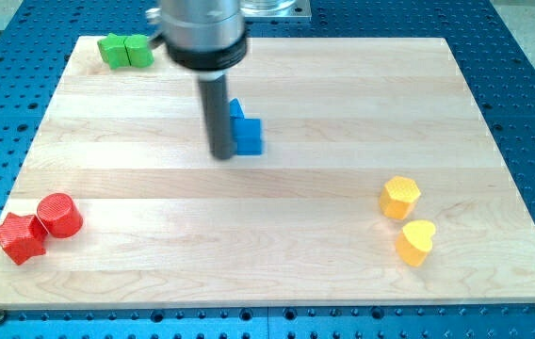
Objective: Move the cube close to the hexagon
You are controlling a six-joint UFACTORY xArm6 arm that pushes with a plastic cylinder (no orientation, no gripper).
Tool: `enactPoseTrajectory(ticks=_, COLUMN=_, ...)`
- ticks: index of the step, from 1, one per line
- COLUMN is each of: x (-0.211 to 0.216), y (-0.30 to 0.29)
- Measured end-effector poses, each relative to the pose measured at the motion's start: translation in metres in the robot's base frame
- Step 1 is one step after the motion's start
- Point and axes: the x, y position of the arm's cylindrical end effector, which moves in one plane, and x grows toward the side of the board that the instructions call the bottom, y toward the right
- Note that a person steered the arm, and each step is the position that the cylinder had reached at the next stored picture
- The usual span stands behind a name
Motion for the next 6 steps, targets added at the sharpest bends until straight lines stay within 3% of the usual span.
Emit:
enactPoseTrajectory(ticks=2, x=-0.009, y=0.129)
enactPoseTrajectory(ticks=3, x=-0.041, y=0.119)
enactPoseTrajectory(ticks=4, x=-0.047, y=0.173)
enactPoseTrajectory(ticks=6, x=0.014, y=0.195)
